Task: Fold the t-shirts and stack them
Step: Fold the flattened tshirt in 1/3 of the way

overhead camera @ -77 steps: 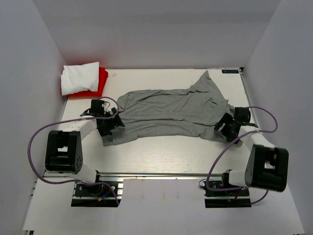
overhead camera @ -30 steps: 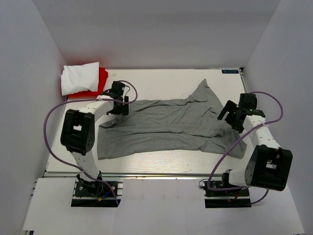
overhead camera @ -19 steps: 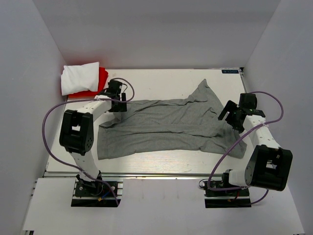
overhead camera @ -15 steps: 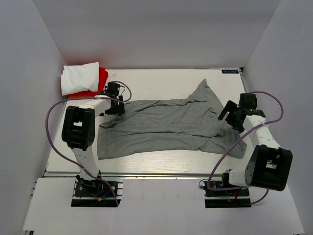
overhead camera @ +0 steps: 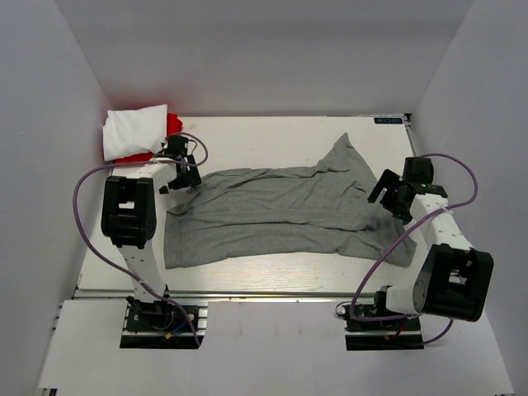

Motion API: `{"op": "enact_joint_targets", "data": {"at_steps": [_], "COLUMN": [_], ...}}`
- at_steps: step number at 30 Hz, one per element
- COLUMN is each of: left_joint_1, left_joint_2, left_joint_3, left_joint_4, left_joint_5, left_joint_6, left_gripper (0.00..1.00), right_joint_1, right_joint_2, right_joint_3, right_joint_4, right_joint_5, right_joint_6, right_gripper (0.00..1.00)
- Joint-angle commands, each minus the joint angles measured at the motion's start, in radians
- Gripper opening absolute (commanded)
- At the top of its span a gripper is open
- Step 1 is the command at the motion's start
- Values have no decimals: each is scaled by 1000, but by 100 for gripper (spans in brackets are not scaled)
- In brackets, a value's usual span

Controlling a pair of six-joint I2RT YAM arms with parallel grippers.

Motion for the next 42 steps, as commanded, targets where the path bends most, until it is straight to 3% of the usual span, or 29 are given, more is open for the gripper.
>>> {"op": "enact_joint_targets", "data": {"at_steps": [1,15,22,26,32,36,38,39,42], "left_joint_1": [3,3,33,33,33,33,33,33,33], "left_joint_2": [60,239,209,180,193,184,175,175,186], "left_joint_3": [51,312,278,289,330,217,186,186,204], "left_joint_4": [31,-134,-256,-161,42,259,278,278,200], "left_joint_5": [56,-77,-270,-283,-79,114,146,147,147], "left_joint_6": [5,-44,-142,-121,54,131,140,140,120], "left_gripper": [99,99,99,98,88,77,71,63,61], "right_joint_1": [-2,-2,3,3,1,0,3,1,1], "right_joint_2": [3,10,56,67,43,32,32,36,44], "right_joint_3": [11,26,83,77,55,29,31,34,60], "right_joint_4": [23,73,124,147,177,222,236,234,230], "right_joint_5": [12,38,-18,-57,-72,-101,-107,-106,-89], "right_joint_6": [-15,-13,-3,-18,-50,-62,-72,-72,-84], "right_gripper": [90,90,90,90,90,90,90,90,90]}}
